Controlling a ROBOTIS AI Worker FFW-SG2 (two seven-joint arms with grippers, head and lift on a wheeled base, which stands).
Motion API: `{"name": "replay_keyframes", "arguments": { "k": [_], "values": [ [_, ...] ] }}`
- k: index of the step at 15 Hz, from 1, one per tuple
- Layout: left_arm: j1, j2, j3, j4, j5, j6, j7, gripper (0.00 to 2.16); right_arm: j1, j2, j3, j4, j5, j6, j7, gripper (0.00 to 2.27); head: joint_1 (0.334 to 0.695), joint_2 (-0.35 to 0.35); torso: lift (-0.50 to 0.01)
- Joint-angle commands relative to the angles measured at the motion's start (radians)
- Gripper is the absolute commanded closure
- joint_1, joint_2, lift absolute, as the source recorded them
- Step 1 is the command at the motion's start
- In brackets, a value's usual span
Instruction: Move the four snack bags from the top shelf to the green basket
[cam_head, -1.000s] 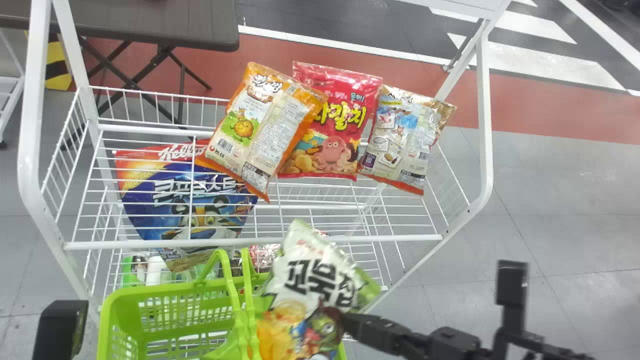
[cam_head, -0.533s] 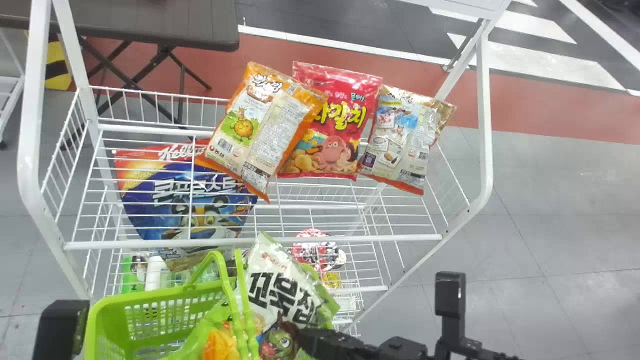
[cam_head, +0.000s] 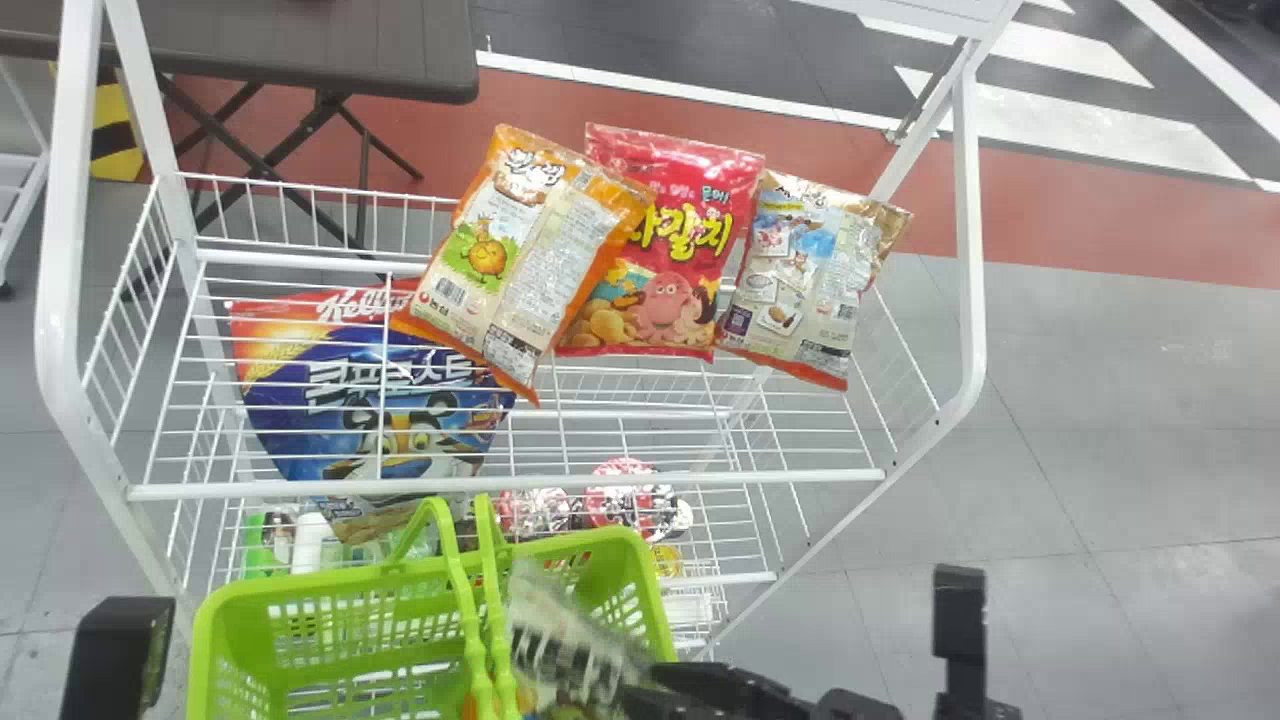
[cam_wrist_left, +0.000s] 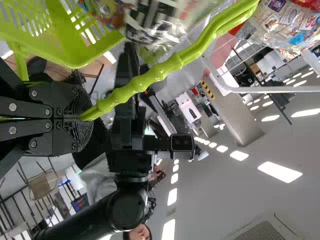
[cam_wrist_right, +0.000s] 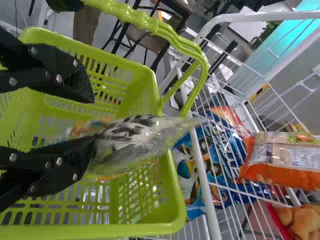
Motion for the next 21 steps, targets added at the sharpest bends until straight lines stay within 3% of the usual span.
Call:
{"name": "replay_keyframes", "arguments": {
  "k": [1,4,8,11,13,17,21],
  "values": [
    [-0.003,-0.001,0.0,0.0,0.0,0.003,0.002,2.08,-0.004,0.0,-0.07,-0.013,-0.046,0.006,0.014,0.04,0.695,-0.35,0.0],
    [-0.009,-0.001,-0.017,0.002,-0.005,0.003,0.015,2.08,-0.067,0.02,-0.08,-0.019,-0.059,-0.065,-0.026,0.04,0.695,-0.35,0.0],
    [-0.02,-0.003,-0.036,0.011,-0.015,0.006,0.025,2.08,-0.201,0.031,0.167,0.137,0.071,-0.568,-0.23,0.06,0.695,-0.35,0.0],
    [-0.038,-0.003,-0.034,0.033,-0.011,0.012,0.025,2.08,-0.357,0.033,0.34,0.32,0.157,-0.755,-0.425,0.07,0.695,-0.35,0.0],
    [-0.047,-0.001,-0.028,0.043,-0.006,0.012,0.018,2.08,-0.454,0.036,0.38,0.434,0.151,-0.767,-0.526,0.09,0.695,-0.35,0.0],
    [-0.058,0.0,-0.014,0.051,0.003,0.024,0.002,2.08,-0.555,0.04,0.395,0.575,0.128,-0.789,-0.599,0.17,0.695,-0.302,0.0],
    [-0.067,0.005,-0.013,0.054,0.008,0.028,-0.004,2.08,-0.656,0.042,0.418,0.687,0.117,-0.761,-0.604,0.19,0.695,-0.272,0.0]
  ]
}}
